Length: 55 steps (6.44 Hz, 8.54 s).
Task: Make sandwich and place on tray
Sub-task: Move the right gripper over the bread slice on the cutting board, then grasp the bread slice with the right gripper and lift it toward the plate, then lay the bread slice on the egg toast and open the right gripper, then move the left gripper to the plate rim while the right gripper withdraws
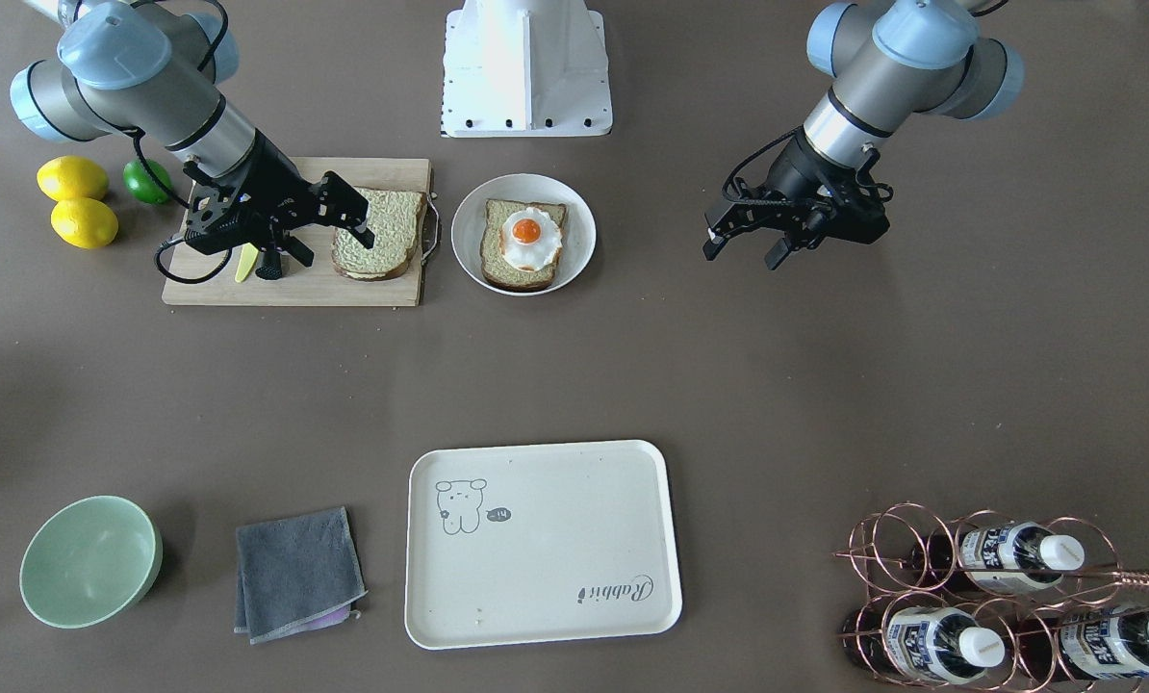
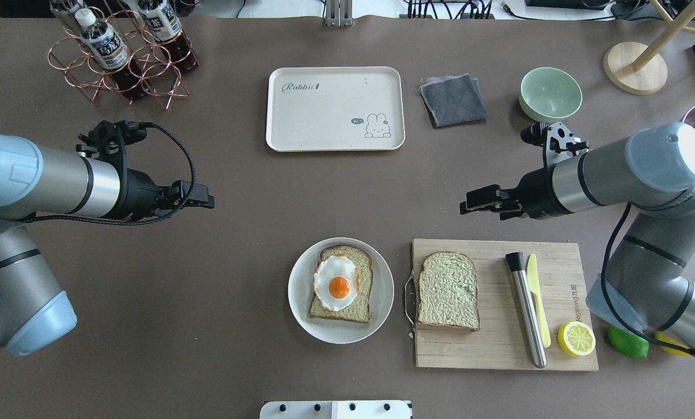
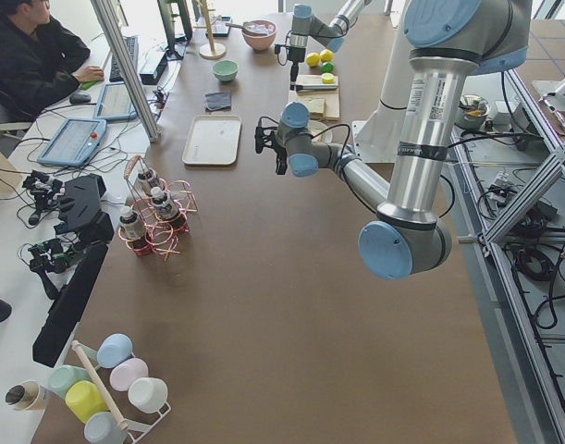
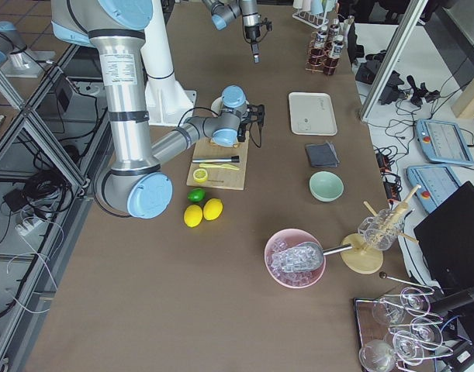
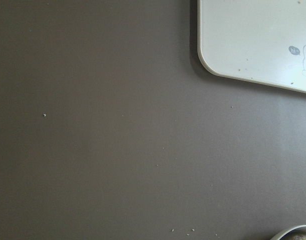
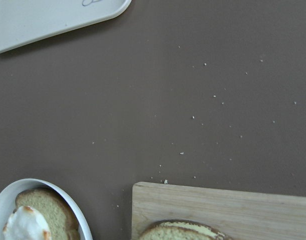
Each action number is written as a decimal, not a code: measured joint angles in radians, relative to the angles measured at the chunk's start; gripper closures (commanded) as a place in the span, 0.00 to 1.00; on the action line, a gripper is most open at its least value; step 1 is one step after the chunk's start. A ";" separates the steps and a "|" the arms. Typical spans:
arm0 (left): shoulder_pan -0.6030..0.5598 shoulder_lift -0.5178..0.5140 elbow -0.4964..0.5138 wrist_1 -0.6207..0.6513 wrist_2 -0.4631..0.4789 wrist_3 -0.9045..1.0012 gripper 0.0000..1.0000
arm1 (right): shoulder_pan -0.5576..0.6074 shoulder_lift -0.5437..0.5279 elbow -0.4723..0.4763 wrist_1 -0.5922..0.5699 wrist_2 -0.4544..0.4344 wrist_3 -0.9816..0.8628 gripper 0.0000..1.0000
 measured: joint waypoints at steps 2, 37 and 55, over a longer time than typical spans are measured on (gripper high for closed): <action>0.002 0.000 -0.002 0.000 0.026 -0.001 0.03 | -0.036 -0.049 0.021 -0.001 -0.010 0.003 0.02; 0.171 -0.010 0.014 -0.071 0.179 -0.104 0.03 | -0.041 0.241 -0.074 -0.099 -0.064 0.089 0.01; 0.412 -0.169 0.137 -0.081 0.453 -0.220 1.00 | 0.042 0.181 -0.076 -0.105 -0.028 0.082 0.01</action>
